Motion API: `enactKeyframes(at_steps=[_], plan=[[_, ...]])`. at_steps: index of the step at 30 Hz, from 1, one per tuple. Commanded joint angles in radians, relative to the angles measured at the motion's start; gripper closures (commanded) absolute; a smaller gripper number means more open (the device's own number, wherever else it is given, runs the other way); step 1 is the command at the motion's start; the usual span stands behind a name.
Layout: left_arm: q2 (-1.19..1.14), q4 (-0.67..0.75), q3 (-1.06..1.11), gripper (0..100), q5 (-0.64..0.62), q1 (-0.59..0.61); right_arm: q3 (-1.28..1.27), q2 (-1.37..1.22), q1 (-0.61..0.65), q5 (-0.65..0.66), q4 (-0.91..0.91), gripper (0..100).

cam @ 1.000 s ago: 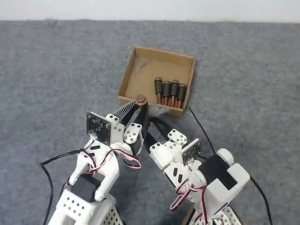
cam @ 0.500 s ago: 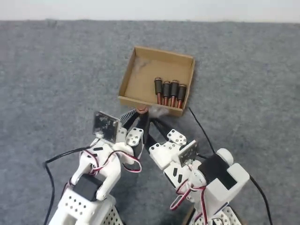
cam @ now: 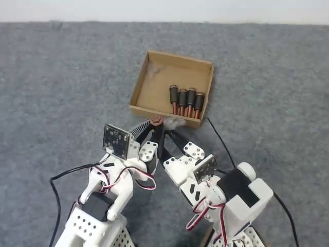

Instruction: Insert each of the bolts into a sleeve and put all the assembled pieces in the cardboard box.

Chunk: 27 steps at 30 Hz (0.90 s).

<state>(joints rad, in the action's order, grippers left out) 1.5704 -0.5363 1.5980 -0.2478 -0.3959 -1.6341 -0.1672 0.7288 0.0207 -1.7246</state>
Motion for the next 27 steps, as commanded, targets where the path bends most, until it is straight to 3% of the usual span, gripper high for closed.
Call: enactKeyframes(at_steps=[1, 12, 16, 22, 27], plan=[[0.009, 0.011, 0.004, 99, -0.005, 0.002, -0.023, 0.013, -0.025, 0.02, -0.018, 99.1], [0.009, 0.011, 0.004, 99, -0.006, 0.003, -0.023, 0.013, -0.027, 0.02, -0.018, 99.1], [0.009, 0.011, 0.004, 98, -0.071, 0.006, -0.023, 0.013, -0.027, 0.02, -0.018, 99.1], [0.009, 0.006, 0.007, 87, -0.084, 0.008, -0.023, 0.013, -0.027, 0.021, -0.018, 99.1], [0.009, 0.006, 0.018, 87, -0.084, 0.008, -0.023, 0.013, -0.027, 0.021, -0.018, 99.1]])
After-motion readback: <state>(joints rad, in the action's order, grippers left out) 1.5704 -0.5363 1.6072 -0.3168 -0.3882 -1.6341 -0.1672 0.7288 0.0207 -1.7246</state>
